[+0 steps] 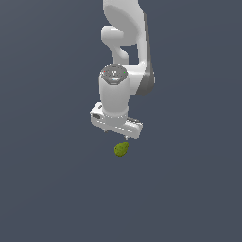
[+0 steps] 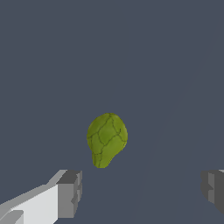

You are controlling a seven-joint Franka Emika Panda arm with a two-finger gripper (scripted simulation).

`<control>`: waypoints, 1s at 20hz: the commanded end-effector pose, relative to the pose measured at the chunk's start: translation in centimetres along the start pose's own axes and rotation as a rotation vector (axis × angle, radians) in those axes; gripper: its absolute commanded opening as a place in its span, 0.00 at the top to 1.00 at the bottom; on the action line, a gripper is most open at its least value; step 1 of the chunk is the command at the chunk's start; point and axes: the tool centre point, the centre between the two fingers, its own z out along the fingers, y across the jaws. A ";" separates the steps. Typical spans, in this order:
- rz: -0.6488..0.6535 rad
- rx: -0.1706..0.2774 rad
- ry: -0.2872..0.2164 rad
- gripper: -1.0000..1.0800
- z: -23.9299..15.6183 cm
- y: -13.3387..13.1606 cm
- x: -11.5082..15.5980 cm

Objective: Pick up the object and move it to a goal position.

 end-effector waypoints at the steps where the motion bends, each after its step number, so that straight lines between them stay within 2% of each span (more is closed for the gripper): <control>1: 0.067 0.003 -0.002 0.04 0.6 -0.4 0.0; 20: 0.533 0.009 -0.016 0.04 5.0 -2.8 0.0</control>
